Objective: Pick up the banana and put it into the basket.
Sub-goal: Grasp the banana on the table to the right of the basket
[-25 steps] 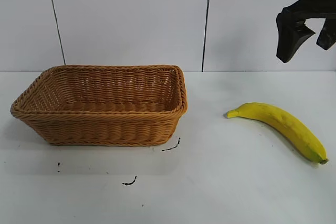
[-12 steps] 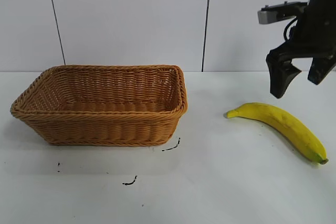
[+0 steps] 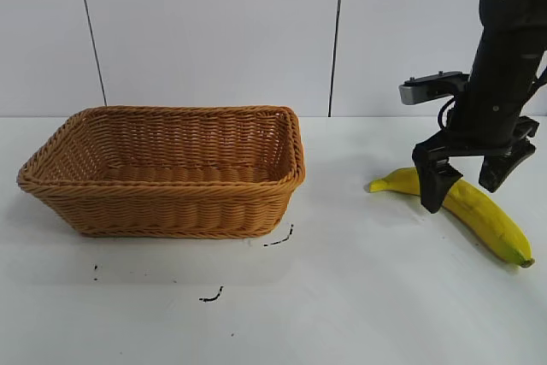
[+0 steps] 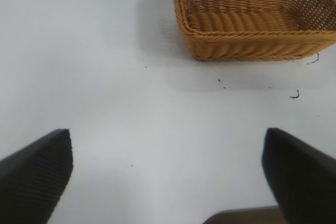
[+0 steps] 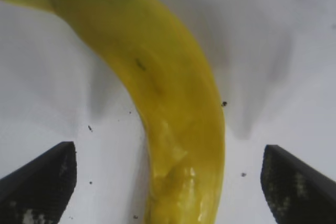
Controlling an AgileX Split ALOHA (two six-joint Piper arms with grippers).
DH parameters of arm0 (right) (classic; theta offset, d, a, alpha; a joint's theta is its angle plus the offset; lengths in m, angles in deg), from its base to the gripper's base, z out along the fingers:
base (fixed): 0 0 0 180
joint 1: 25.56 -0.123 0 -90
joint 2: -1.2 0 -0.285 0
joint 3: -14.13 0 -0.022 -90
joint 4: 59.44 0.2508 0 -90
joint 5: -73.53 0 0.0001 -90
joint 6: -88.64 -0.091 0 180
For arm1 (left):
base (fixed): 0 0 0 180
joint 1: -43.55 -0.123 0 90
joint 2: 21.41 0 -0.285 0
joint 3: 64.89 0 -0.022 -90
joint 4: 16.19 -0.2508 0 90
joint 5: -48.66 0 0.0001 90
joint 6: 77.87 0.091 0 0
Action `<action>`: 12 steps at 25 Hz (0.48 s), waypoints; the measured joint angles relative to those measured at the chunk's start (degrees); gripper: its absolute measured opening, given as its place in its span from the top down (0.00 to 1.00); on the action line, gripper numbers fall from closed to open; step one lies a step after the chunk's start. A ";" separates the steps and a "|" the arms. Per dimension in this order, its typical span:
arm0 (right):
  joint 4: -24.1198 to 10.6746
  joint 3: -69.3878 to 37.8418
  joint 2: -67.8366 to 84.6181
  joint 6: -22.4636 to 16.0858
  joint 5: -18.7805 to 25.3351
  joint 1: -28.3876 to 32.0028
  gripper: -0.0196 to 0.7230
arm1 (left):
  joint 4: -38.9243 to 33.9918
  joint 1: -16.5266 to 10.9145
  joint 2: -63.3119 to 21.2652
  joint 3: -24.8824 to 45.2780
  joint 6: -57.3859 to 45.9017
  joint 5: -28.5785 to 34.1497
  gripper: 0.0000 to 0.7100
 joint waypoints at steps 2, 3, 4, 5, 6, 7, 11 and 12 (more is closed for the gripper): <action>0.02 0.00 -0.86 0.00 -0.18 0.00 0.06 | 0.00 0.00 0.00 0.00 0.00 0.00 0.02; 0.02 0.00 -1.22 0.00 -0.18 0.00 0.06 | 0.00 0.00 0.00 0.00 0.00 0.00 0.02; 0.02 0.00 -1.42 0.00 -0.18 0.00 0.06 | 0.00 0.00 0.00 0.00 0.00 0.00 0.02; 0.02 0.00 -1.52 0.00 -0.18 0.00 0.07 | 0.00 0.00 0.00 0.00 0.00 0.00 0.02; 0.02 0.00 -1.52 0.00 -0.18 0.00 0.09 | 0.00 0.00 0.00 0.00 0.00 0.00 0.02; 0.07 0.00 -1.52 0.00 -0.29 0.00 0.12 | 0.00 0.00 0.00 0.00 0.00 0.00 0.02; -0.52 0.06 -1.52 -0.94 -0.32 0.00 0.34 | 0.00 0.00 0.00 0.00 0.00 0.00 0.02; -0.96 0.10 -1.52 -1.52 -0.32 0.00 0.45 | 0.00 0.00 0.00 0.00 0.00 0.00 0.02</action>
